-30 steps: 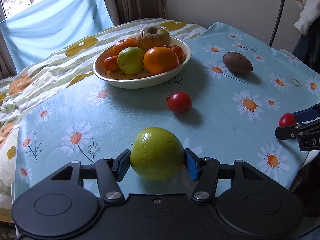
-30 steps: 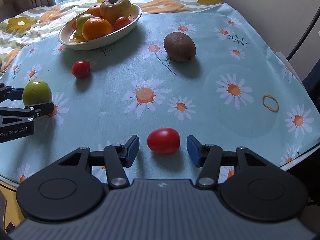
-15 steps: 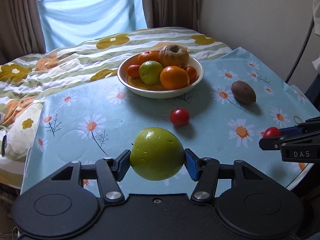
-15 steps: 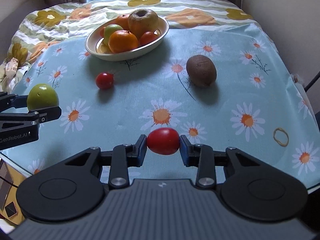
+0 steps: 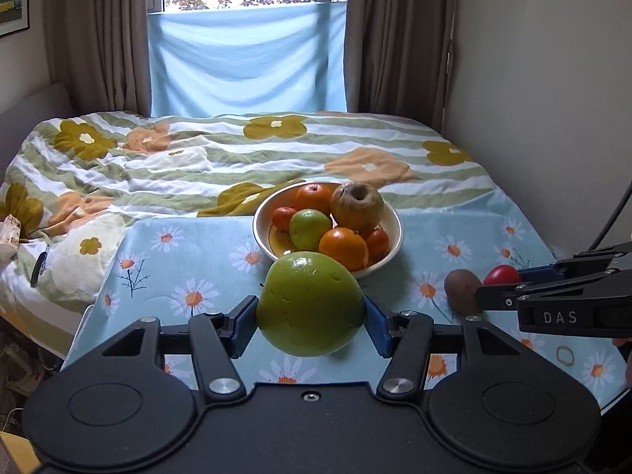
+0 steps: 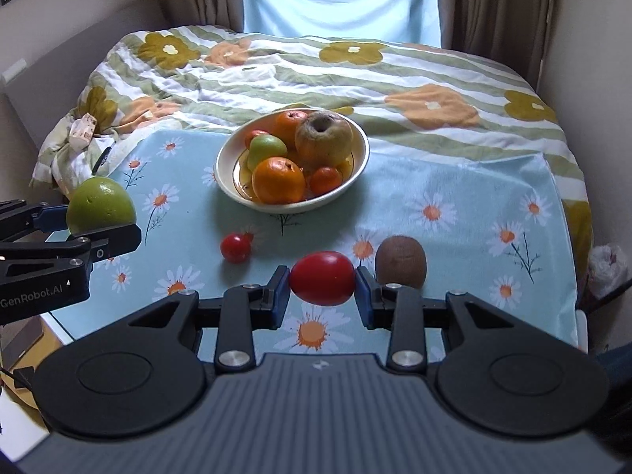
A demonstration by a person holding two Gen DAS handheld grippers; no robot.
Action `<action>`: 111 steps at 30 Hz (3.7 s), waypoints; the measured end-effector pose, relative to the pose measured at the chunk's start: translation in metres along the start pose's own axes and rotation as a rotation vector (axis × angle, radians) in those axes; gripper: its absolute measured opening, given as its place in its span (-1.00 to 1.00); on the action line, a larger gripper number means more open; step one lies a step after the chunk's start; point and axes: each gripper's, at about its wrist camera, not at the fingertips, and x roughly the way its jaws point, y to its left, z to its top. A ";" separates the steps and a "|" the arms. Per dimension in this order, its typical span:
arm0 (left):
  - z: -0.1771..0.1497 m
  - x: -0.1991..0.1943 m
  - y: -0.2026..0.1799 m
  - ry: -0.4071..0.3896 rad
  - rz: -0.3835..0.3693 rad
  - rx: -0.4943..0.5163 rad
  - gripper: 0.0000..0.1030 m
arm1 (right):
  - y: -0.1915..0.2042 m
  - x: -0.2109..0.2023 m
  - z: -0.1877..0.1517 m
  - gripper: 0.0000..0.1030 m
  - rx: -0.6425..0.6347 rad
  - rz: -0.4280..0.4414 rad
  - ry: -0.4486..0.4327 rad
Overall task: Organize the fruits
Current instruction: 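Carry the green apple into the bowl and open the left tool while the right tool carries the tomato, then lower the red tomato into the bowl and open the right tool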
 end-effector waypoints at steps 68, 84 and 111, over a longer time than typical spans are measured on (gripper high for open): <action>0.064 0.136 0.067 0.090 0.047 0.006 0.91 | 0.001 0.132 0.120 -0.03 0.053 0.005 0.037; 0.044 0.123 0.083 0.103 0.046 -0.029 0.91 | 0.028 0.162 0.119 -0.03 0.040 0.031 0.060; 0.047 0.093 0.080 0.069 0.019 -0.016 0.91 | 0.032 0.114 0.115 1.00 0.040 -0.018 -0.007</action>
